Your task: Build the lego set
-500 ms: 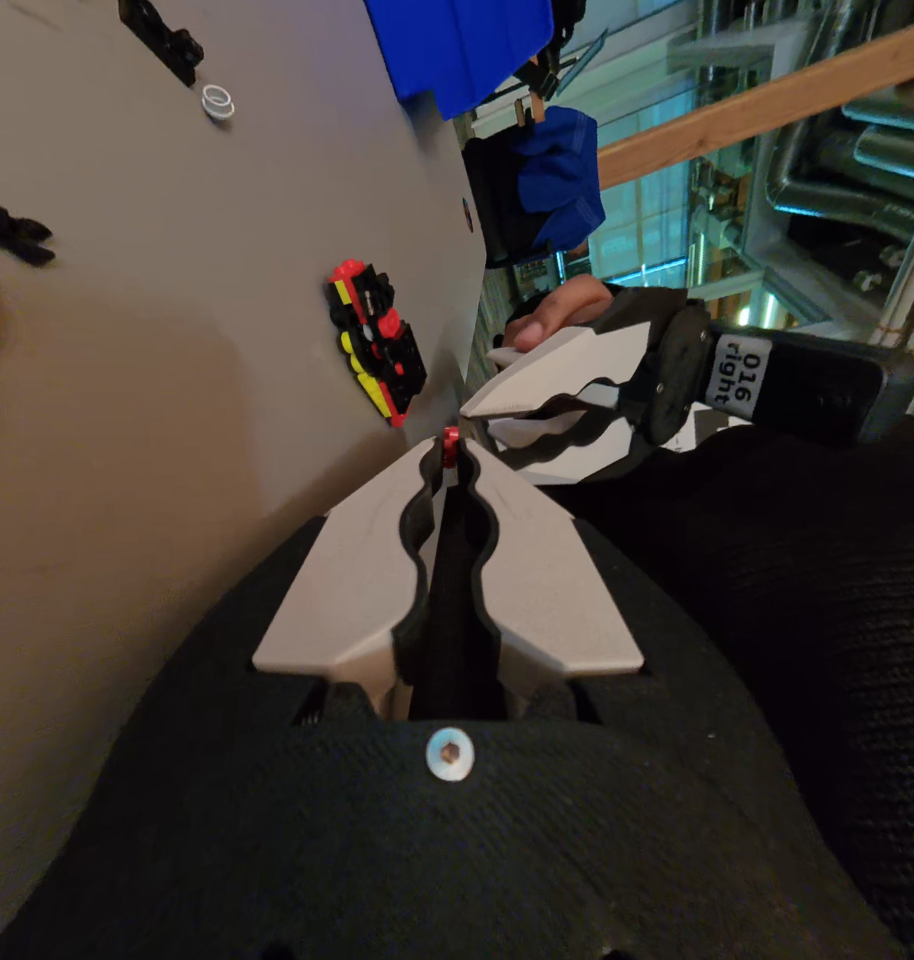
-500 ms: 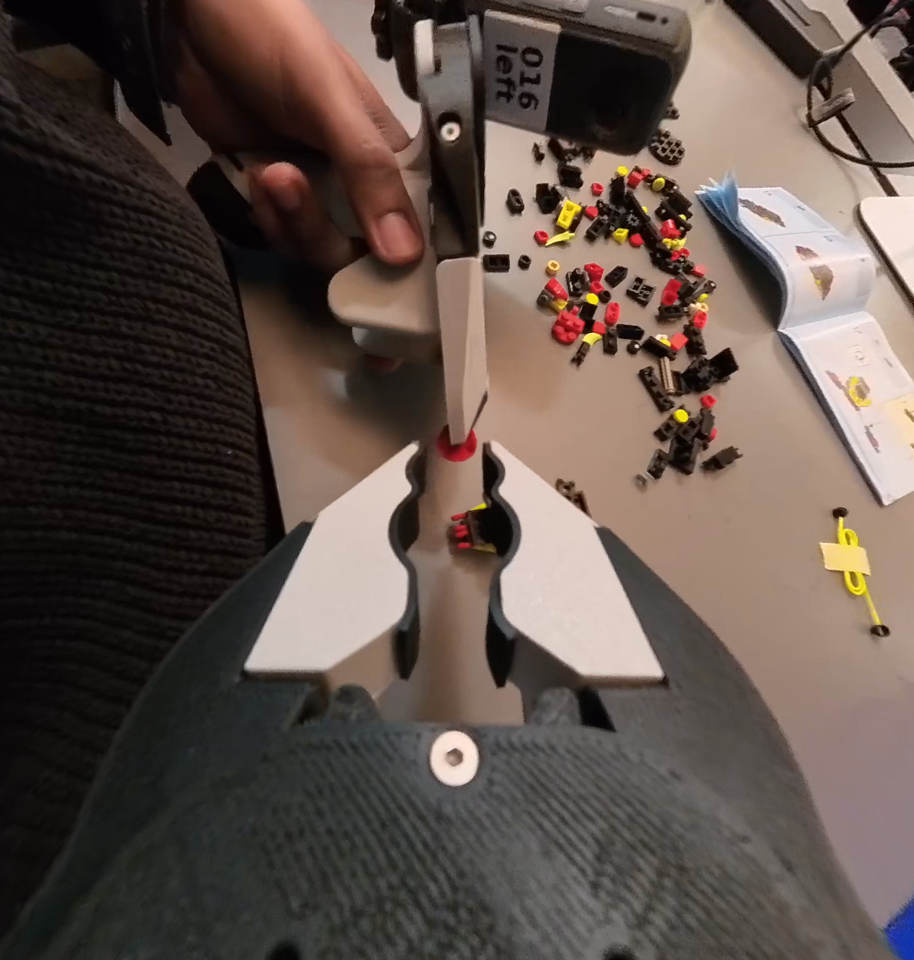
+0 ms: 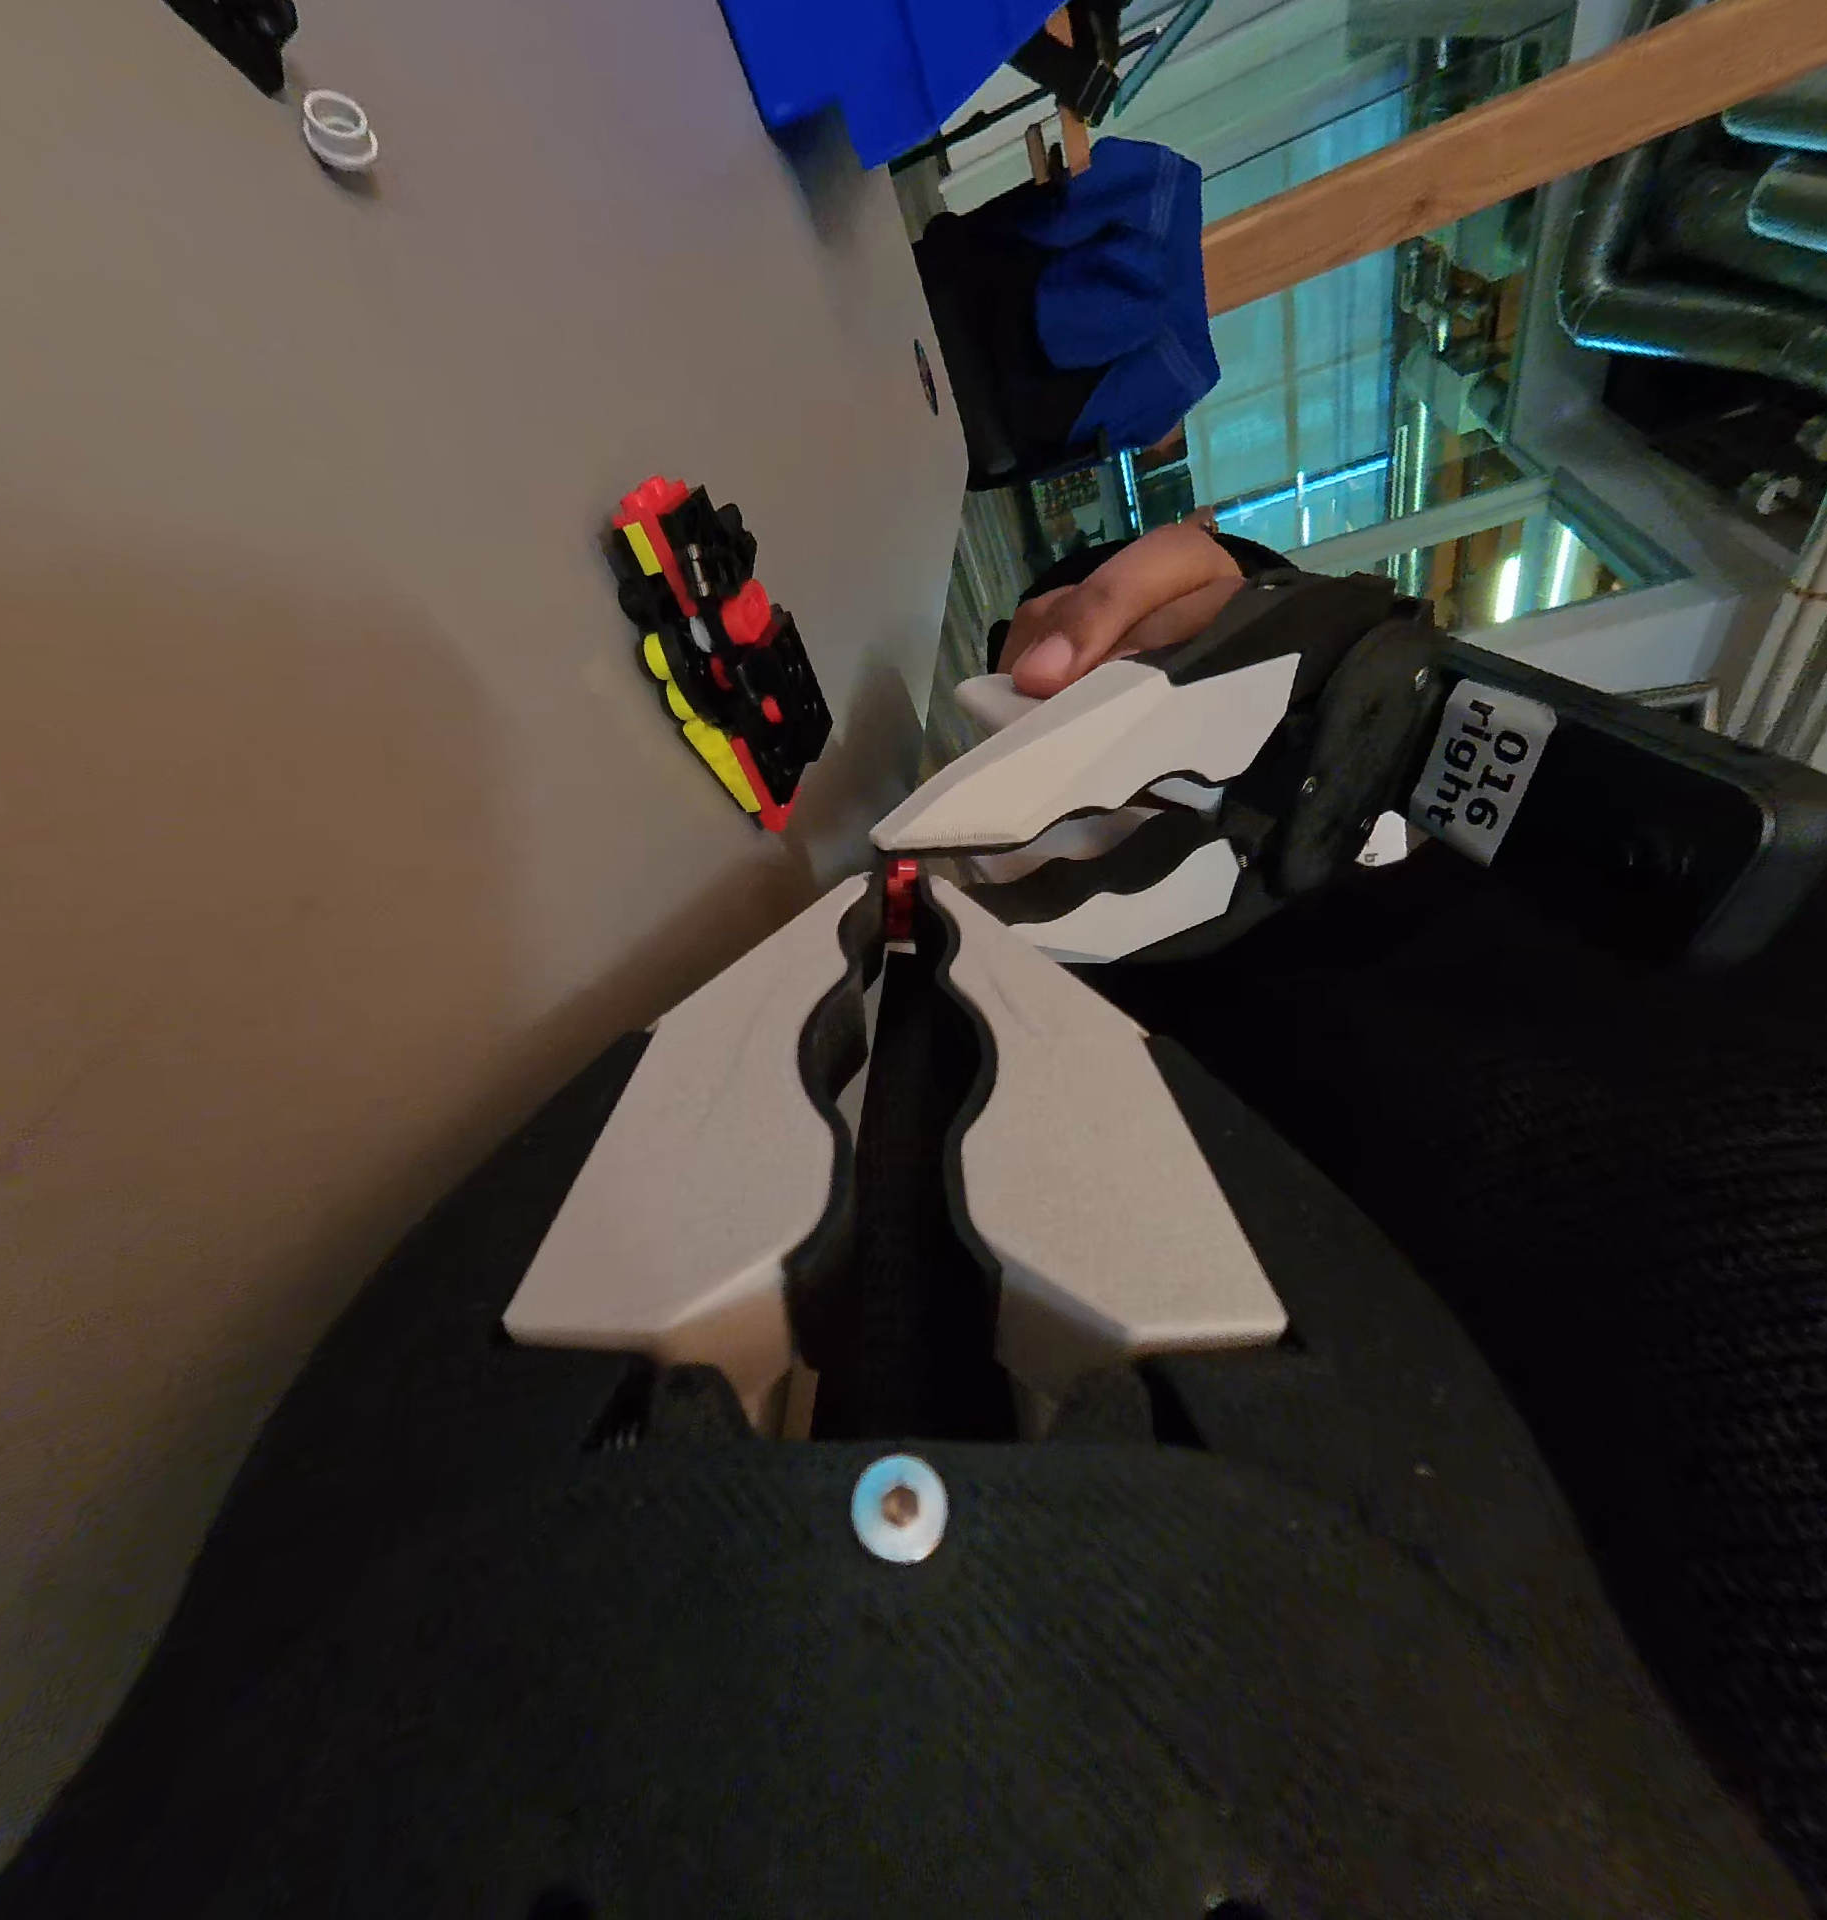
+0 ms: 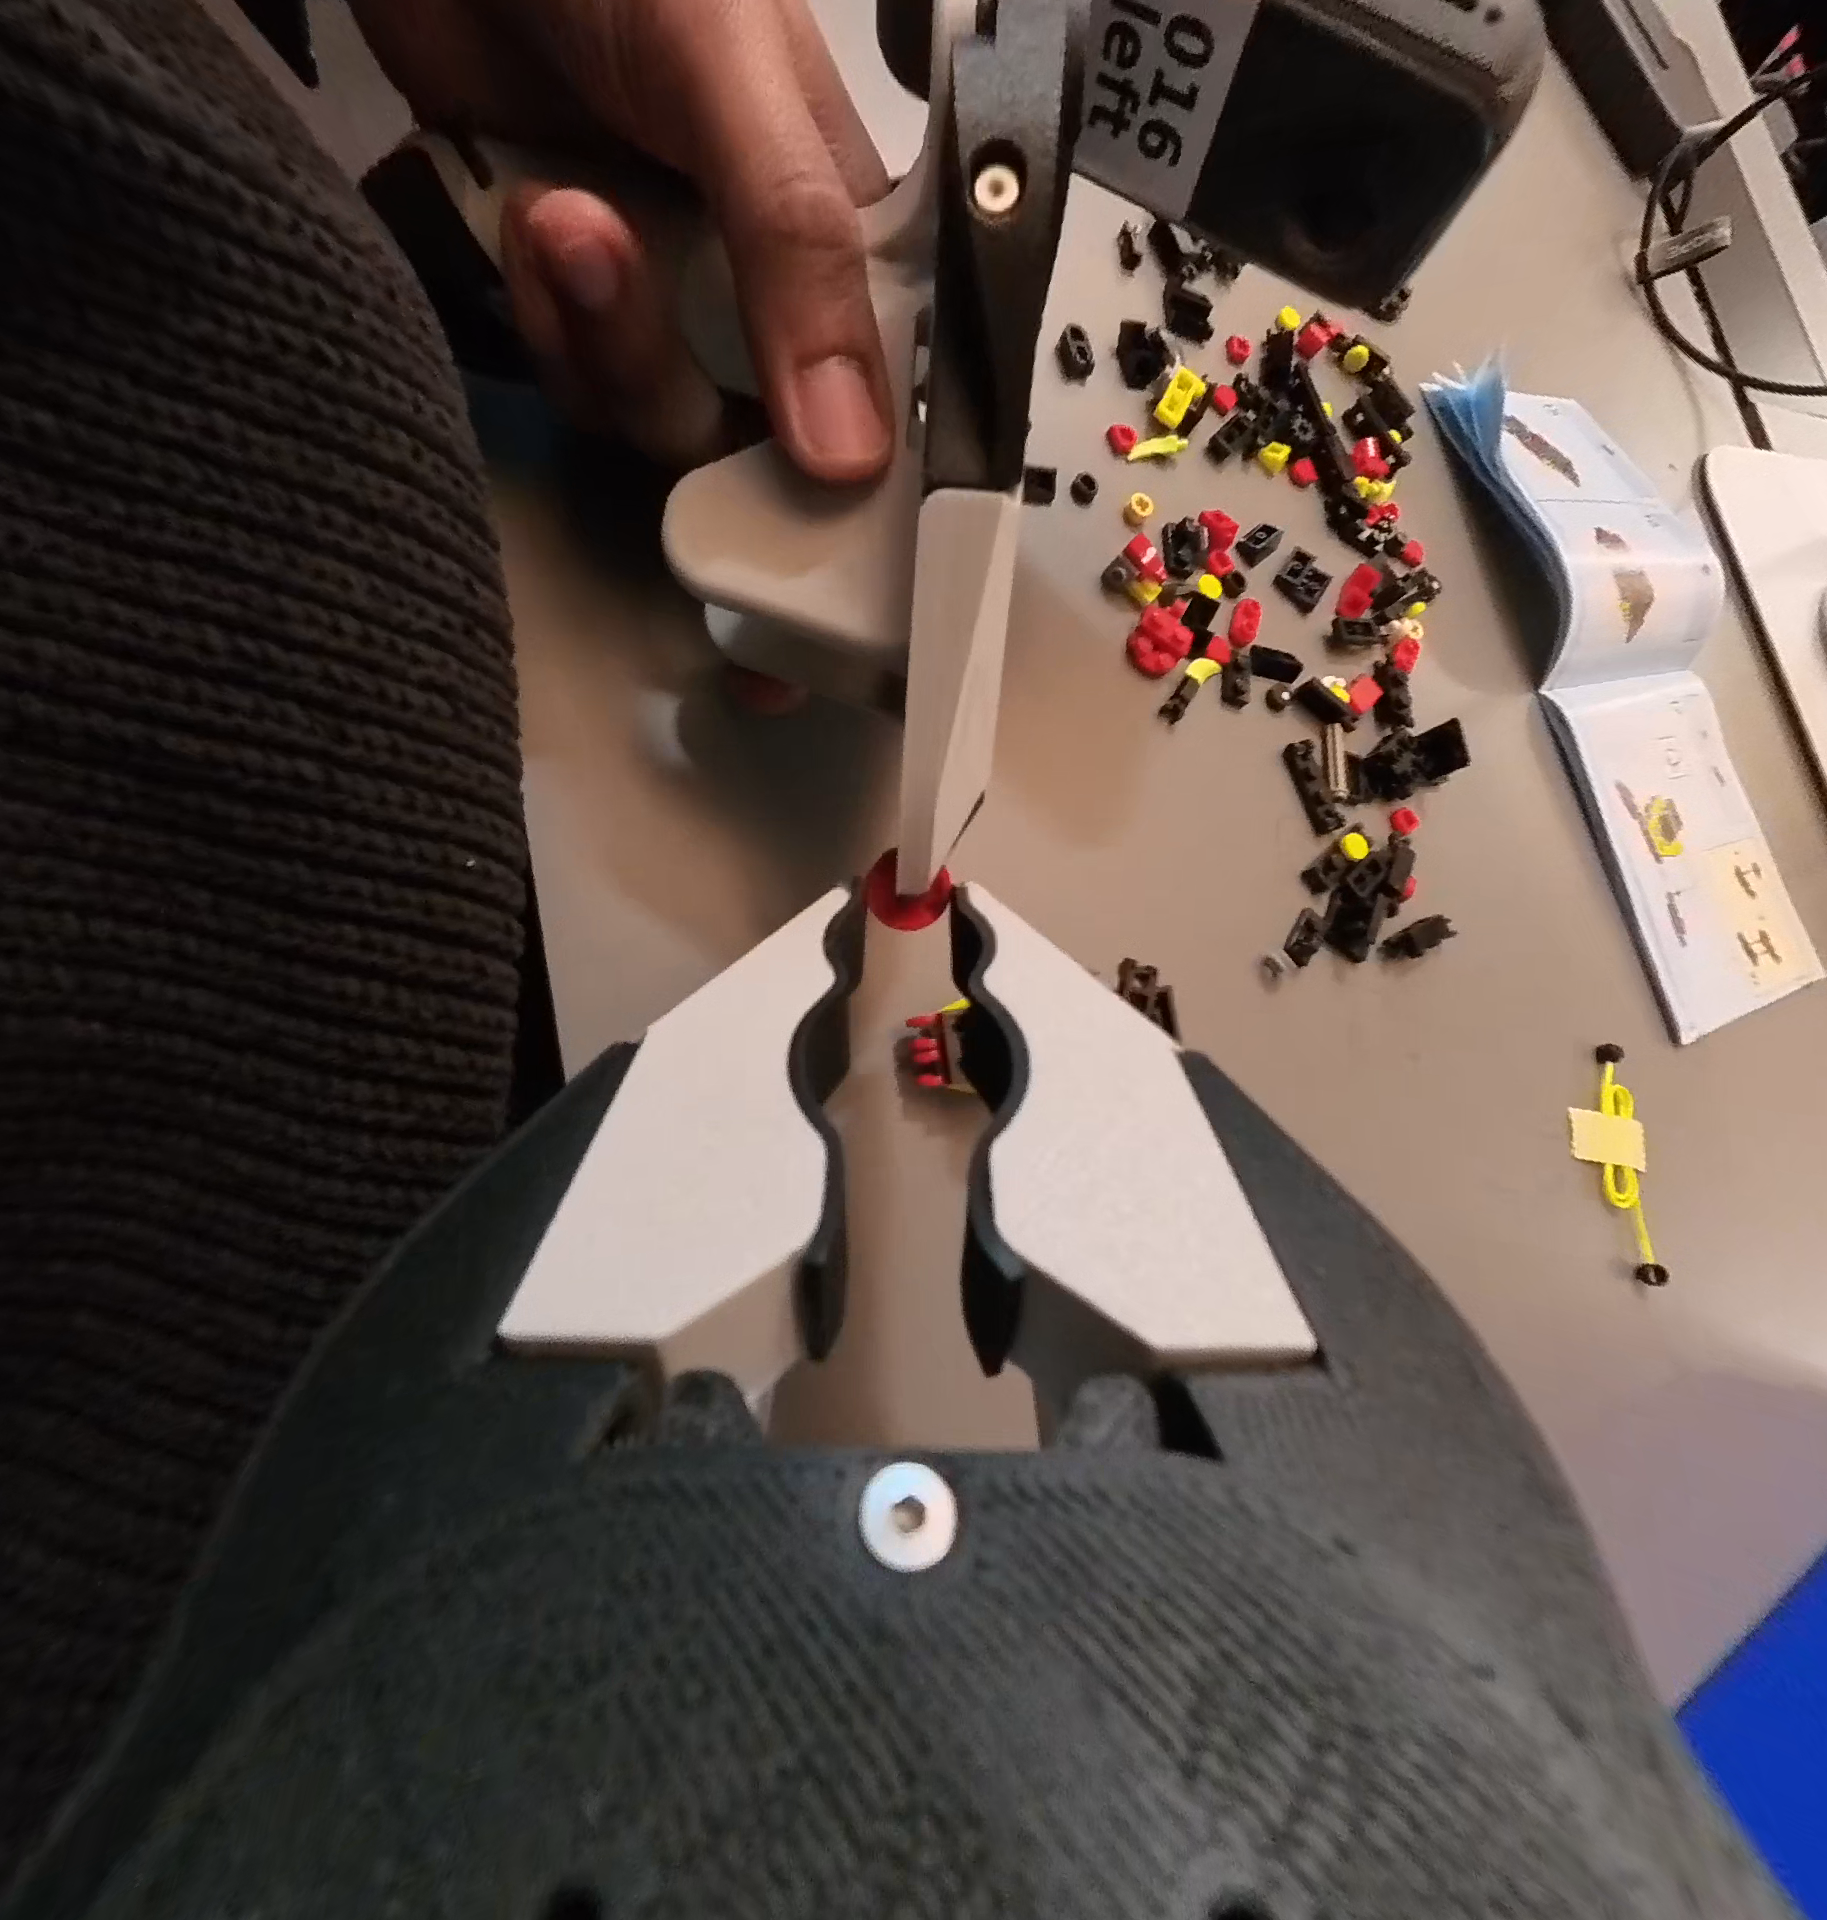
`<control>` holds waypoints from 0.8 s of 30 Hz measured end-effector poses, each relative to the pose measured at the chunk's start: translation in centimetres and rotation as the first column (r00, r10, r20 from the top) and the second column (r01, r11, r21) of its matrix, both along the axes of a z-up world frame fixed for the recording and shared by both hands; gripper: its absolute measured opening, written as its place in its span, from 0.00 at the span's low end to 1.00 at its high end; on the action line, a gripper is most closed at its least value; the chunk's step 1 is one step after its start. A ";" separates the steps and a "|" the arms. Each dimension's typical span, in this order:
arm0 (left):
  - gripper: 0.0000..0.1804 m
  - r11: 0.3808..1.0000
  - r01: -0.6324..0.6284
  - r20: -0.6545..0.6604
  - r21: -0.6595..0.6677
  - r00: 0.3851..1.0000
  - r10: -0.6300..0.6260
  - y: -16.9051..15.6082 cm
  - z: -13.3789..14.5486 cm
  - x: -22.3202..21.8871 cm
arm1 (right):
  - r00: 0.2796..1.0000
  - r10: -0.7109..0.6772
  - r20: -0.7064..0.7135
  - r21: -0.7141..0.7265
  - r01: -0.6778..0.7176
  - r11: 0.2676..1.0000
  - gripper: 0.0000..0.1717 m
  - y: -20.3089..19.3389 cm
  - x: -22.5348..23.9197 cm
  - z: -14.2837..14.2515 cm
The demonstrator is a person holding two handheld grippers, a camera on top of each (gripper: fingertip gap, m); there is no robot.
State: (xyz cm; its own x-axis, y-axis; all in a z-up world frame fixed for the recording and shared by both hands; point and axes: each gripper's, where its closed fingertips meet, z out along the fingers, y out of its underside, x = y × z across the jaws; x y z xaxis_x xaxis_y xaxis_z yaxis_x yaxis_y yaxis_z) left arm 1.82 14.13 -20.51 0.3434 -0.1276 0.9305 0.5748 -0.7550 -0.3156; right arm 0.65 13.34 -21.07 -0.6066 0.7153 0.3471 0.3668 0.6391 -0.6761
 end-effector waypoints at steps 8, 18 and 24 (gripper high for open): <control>0.00 0.999 -0.023 0.008 0.025 1.000 0.023 0.0 0.4 -0.8 | 0.998 -0.067 0.021 -0.120 0.069 0.990 0.08 1.0 -0.2 0.6; 0.02 0.999 -0.005 0.017 0.034 1.000 0.005 -0.1 0.4 -0.5 | 0.975 -0.224 0.007 -0.121 0.223 0.967 0.08 6.1 0.0 1.5; 0.02 0.999 -0.002 0.035 0.033 0.999 0.001 0.0 0.4 -0.5 | 0.920 -0.325 0.219 -0.099 0.352 0.931 0.08 10.2 2.5 -2.1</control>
